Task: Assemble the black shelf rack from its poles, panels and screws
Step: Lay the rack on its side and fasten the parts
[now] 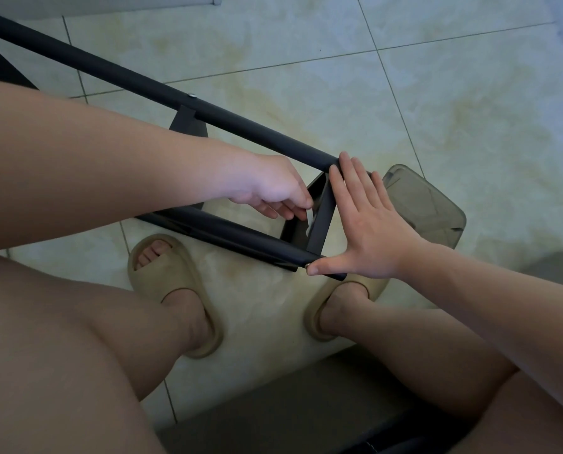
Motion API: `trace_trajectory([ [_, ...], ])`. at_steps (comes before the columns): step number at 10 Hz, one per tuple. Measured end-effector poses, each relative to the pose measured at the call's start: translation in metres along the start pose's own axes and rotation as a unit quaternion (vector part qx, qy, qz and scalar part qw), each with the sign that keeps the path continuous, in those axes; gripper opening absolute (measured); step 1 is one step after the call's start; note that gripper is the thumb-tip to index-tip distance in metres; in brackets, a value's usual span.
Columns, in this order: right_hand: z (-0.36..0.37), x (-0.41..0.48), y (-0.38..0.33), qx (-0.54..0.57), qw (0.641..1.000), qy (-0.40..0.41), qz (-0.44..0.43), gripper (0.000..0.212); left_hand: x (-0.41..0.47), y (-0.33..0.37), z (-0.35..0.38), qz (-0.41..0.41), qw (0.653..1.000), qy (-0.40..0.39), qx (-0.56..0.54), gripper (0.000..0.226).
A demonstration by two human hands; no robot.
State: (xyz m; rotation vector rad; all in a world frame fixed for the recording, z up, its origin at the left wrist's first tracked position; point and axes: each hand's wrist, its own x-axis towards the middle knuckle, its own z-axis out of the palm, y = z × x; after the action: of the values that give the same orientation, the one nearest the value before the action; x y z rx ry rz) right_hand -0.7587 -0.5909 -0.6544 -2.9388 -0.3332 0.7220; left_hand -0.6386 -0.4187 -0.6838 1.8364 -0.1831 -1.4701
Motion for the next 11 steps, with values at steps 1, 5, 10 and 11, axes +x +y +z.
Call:
trace_trajectory([
  [1,0.0001,0.0002,-0.0003,0.000,1.000,-0.002,-0.001,0.150,0.0003,0.0011,-0.0001,0.002,1.000,0.002,-0.015,0.008],
  [5,-0.0003,0.0005,-0.0009,-0.002,1.000,-0.003,0.000,0.150,-0.0015,0.0025,0.0014,-0.005,1.000,0.004,-0.004,0.008],
  [10,0.0022,0.0017,0.0003,-0.001,1.000,0.006,-0.002,0.149,-0.0034,0.0037,0.0096,-0.030,0.999,-0.027,-0.028,0.013],
  [11,0.0031,0.0019,0.0003,-0.001,1.000,0.006,-0.003,0.149,-0.0038,0.0042,0.0088,-0.030,0.999,-0.032,-0.016,0.015],
])
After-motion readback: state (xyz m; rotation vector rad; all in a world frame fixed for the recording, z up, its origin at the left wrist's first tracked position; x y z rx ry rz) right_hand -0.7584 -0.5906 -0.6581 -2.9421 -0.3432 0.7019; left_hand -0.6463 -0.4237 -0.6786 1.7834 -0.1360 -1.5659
